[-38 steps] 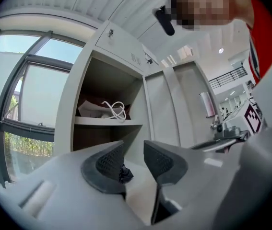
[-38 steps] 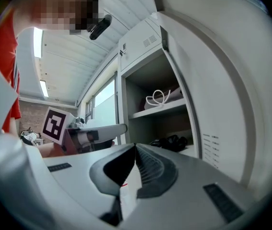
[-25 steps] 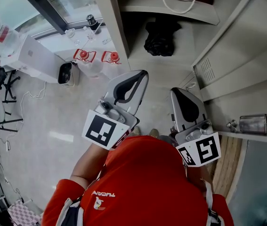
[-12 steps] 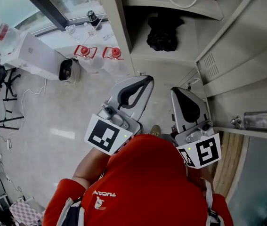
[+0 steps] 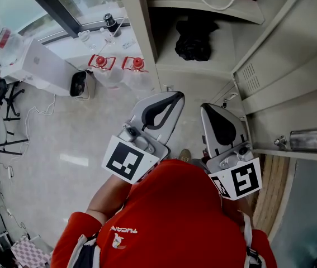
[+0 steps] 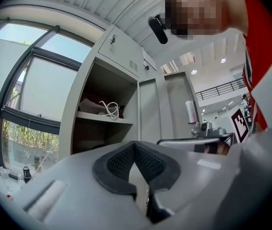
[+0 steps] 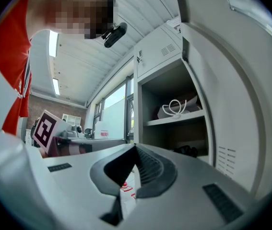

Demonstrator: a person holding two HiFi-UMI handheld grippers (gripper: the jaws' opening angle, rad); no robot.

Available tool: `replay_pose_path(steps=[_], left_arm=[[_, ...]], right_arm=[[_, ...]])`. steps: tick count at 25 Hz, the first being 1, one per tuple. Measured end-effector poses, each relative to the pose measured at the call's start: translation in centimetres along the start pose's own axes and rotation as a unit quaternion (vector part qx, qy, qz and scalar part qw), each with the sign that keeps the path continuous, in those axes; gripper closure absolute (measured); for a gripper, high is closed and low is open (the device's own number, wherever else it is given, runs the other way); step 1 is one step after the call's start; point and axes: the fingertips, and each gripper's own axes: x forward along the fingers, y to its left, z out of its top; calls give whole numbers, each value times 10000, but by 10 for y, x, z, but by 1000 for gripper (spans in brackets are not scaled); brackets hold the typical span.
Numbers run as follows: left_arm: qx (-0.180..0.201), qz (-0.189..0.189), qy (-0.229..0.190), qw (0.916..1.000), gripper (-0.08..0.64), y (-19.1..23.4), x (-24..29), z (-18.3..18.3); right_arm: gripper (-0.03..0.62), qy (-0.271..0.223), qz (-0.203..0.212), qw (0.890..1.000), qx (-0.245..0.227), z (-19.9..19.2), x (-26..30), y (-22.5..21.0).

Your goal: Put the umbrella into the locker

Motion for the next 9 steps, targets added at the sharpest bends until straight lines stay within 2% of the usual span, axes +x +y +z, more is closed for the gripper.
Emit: replay_pose_path(steps=[9], left_arm=[[8, -59, -20, 10000, 555, -3, -2, 1]], right_arm=[[591, 11, -53, 10000, -15, 1, -3, 1]])
